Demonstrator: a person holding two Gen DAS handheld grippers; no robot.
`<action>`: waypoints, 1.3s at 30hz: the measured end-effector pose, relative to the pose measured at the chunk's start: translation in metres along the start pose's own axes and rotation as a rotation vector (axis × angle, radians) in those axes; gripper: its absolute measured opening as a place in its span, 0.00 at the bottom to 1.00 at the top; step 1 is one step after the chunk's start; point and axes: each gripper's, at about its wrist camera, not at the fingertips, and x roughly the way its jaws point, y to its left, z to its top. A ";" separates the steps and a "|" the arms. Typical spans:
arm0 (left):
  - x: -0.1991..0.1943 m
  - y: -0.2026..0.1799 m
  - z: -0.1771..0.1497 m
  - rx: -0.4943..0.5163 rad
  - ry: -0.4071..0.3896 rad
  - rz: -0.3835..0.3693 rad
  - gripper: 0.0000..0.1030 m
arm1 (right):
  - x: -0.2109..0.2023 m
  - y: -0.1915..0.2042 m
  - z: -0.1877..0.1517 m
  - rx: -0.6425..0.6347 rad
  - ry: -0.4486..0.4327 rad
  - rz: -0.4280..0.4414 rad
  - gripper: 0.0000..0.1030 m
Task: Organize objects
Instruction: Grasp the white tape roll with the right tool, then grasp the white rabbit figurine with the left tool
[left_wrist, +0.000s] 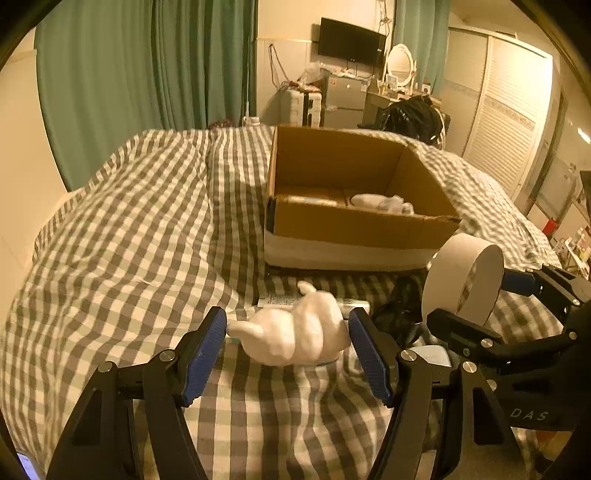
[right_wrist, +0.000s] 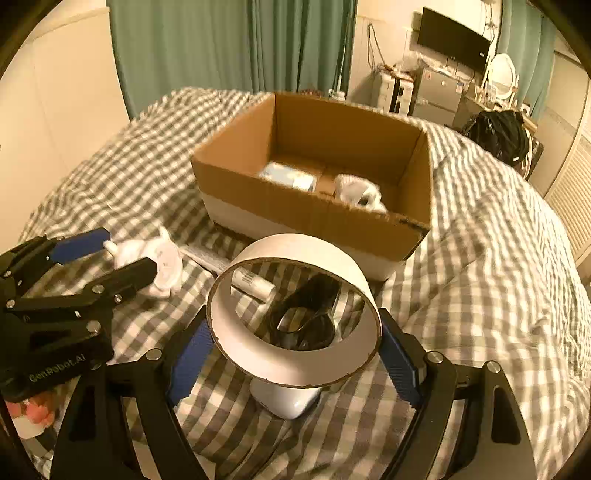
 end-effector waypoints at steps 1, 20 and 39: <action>-0.006 -0.001 0.002 0.001 -0.015 0.005 0.68 | -0.006 0.000 0.001 -0.001 -0.013 -0.001 0.81; -0.030 -0.016 0.021 0.043 -0.031 -0.048 0.59 | -0.079 -0.009 0.028 -0.013 -0.187 -0.031 0.81; 0.079 -0.068 -0.029 0.147 0.284 -0.139 0.73 | -0.024 -0.044 0.008 0.068 -0.074 -0.021 0.81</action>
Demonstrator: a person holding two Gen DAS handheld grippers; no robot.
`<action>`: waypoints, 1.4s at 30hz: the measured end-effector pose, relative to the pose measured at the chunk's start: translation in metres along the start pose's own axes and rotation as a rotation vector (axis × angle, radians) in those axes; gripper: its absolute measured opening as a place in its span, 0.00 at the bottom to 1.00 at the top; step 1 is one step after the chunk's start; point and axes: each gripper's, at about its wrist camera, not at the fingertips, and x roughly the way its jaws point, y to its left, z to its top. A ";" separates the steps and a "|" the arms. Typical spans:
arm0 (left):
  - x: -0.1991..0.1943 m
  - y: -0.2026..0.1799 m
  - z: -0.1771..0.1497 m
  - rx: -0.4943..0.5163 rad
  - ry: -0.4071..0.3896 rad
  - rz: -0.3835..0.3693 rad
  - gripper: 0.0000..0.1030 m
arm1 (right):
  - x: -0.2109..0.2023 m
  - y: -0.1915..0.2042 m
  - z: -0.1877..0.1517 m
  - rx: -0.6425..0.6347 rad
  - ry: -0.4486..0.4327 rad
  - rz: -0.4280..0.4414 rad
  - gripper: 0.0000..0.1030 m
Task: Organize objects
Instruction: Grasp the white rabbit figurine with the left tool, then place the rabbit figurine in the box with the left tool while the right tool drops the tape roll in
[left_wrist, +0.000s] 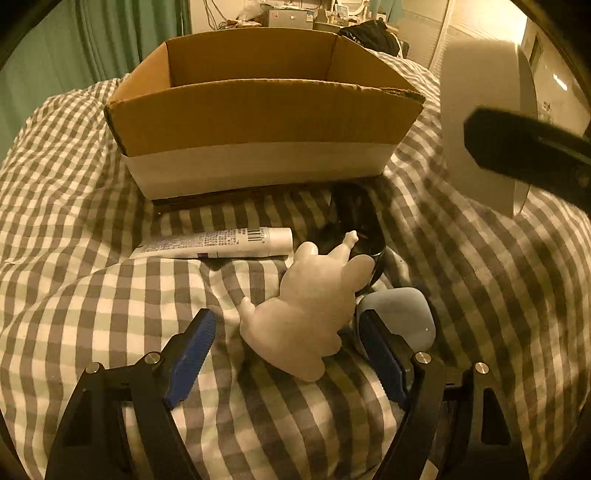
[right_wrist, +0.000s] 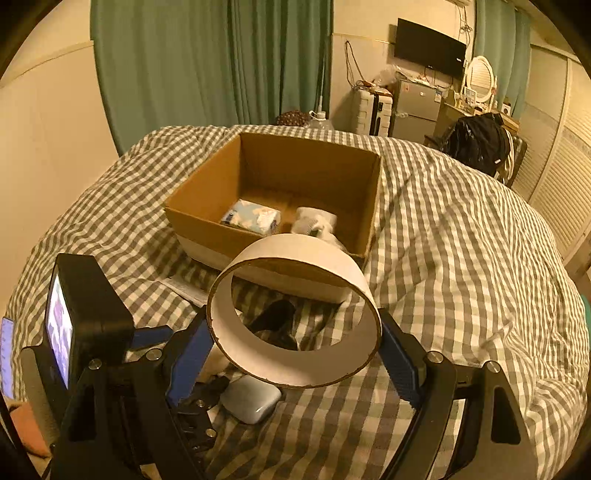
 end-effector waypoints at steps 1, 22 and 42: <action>0.001 0.000 0.000 -0.004 0.005 -0.003 0.60 | 0.001 -0.001 0.000 0.005 0.002 -0.001 0.81; -0.115 0.042 0.053 -0.088 -0.314 0.144 0.58 | -0.047 -0.001 0.009 0.001 -0.094 -0.039 0.81; -0.107 0.068 0.135 -0.103 -0.399 0.194 0.58 | -0.034 -0.011 0.100 0.017 -0.196 -0.013 0.81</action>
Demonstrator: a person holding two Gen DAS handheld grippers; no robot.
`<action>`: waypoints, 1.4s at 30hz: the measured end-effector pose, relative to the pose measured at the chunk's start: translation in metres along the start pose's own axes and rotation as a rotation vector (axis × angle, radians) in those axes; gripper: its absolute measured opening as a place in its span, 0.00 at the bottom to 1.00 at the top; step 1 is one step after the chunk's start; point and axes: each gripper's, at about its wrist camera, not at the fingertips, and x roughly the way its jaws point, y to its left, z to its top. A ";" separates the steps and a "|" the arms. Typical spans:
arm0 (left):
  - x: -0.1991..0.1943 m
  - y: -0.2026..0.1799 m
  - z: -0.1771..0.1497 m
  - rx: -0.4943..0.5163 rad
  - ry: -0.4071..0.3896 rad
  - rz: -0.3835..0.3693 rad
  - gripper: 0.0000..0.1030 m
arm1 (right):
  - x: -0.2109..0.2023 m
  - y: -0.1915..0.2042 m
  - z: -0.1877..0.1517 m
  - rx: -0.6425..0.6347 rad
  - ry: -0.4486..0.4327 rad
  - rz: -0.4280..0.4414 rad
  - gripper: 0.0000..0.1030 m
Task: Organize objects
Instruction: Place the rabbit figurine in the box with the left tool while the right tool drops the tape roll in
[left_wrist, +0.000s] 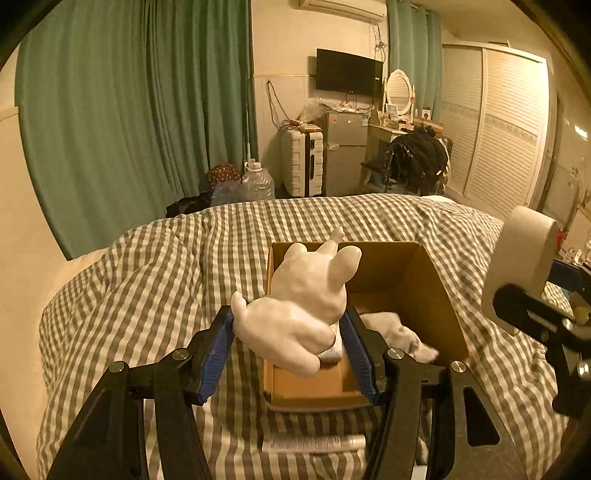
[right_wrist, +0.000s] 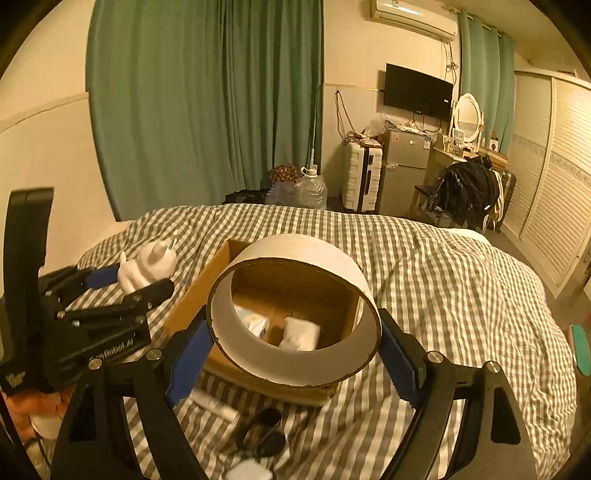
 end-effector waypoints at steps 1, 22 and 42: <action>0.006 0.000 0.002 0.001 0.002 0.000 0.58 | 0.009 -0.003 0.004 0.011 0.007 0.007 0.81; 0.104 -0.012 -0.001 0.064 0.023 -0.056 0.71 | 0.154 -0.041 0.001 0.053 0.184 0.040 0.81; 0.003 -0.006 0.005 0.060 -0.024 0.008 0.81 | 0.053 -0.038 0.028 0.070 0.052 0.006 0.88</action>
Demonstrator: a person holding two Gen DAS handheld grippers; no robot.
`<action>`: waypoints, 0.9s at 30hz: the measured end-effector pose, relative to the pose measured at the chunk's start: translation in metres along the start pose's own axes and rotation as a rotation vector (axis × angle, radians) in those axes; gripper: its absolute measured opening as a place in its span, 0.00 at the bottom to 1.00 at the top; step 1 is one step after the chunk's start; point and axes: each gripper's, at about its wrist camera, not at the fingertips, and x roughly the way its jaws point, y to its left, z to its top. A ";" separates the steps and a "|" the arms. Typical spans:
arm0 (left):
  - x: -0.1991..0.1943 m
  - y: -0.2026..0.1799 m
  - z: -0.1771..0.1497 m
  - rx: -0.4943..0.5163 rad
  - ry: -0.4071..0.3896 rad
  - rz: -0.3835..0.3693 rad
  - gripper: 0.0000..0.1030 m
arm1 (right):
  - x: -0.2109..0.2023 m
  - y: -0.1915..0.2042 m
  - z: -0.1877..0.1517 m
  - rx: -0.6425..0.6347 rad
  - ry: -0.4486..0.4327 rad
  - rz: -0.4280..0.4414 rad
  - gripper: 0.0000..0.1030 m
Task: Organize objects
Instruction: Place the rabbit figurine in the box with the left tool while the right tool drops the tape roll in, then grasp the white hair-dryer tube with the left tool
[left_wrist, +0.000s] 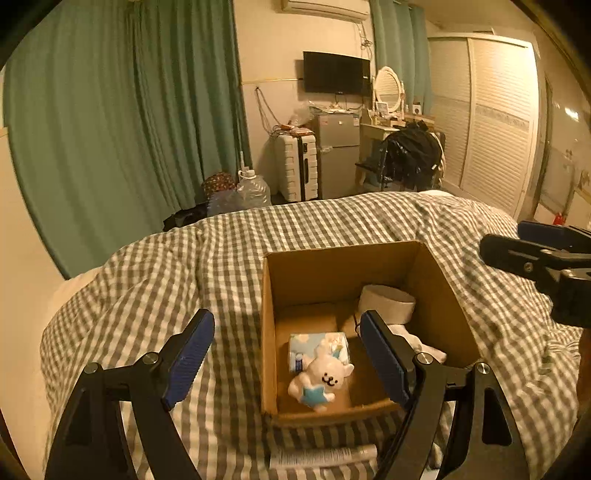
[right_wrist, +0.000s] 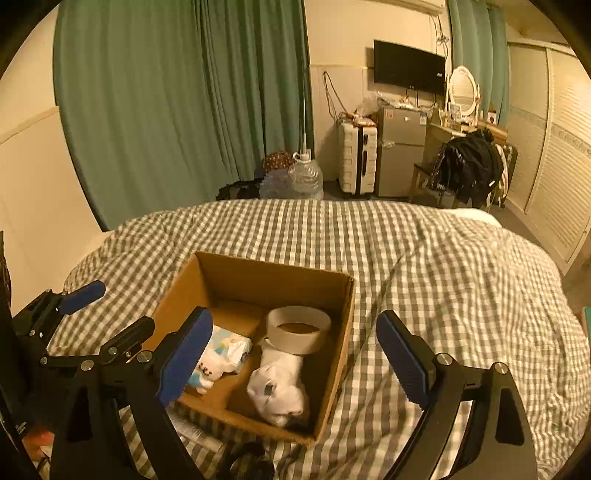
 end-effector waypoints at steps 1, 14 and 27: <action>-0.007 0.001 0.000 -0.005 0.003 0.005 0.81 | -0.008 0.001 0.000 -0.005 -0.010 -0.007 0.88; -0.095 -0.004 -0.033 -0.002 -0.016 0.073 0.82 | -0.104 0.017 -0.037 -0.076 -0.069 -0.039 0.88; -0.116 -0.003 -0.133 -0.050 0.102 0.096 0.82 | -0.126 0.024 -0.135 -0.122 0.049 -0.056 0.88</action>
